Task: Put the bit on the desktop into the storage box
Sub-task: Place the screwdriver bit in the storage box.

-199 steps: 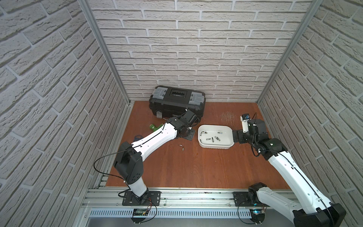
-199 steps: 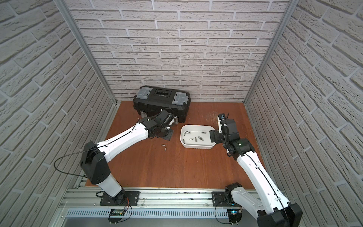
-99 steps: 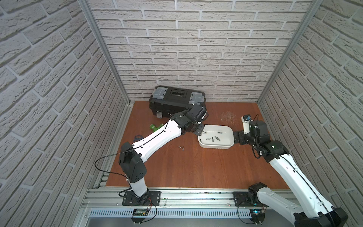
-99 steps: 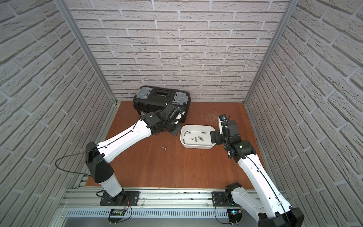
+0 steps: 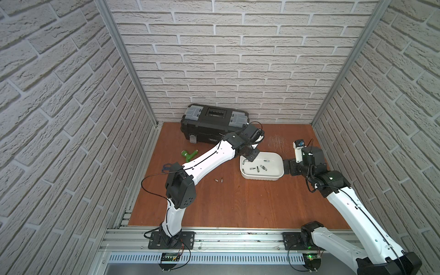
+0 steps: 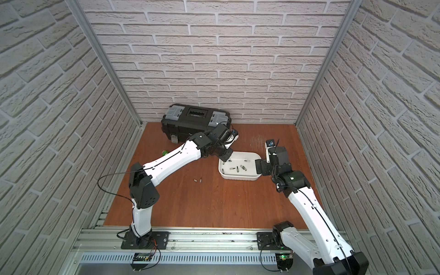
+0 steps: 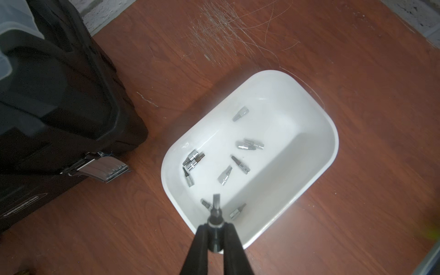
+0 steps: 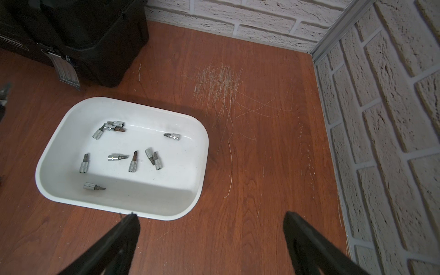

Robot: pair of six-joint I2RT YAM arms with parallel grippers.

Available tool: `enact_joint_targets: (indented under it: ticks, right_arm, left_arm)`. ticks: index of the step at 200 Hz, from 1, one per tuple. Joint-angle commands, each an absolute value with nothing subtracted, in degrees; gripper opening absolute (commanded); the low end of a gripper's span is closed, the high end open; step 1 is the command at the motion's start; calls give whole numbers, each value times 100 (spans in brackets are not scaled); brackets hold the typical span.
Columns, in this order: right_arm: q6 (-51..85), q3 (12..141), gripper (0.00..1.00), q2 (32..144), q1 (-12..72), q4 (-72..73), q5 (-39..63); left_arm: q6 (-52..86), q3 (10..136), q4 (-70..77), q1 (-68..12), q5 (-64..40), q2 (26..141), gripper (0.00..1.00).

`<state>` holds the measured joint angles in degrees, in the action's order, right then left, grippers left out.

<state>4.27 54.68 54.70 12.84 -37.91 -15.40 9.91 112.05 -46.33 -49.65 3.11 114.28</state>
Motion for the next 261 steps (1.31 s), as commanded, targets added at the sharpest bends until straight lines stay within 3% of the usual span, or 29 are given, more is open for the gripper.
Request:
enact_joint_targets:
  ticks: [1, 199, 261]
  right_arm:
    - [458, 5390, 99, 5361, 1221, -3565, -1626]
    - [430, 5351, 99, 5361, 1221, -3542, -1626]
    - [428, 5344, 99, 5370, 1219, -3542, -1634]
  left_arm:
    - [827, 11440, -4566, -5001, 104, 11629, 9]
    - [957, 12336, -4112, -4891, -351, 13715, 9]
    - [1115, 12399, -4126, -4777, -474, 14009, 14]
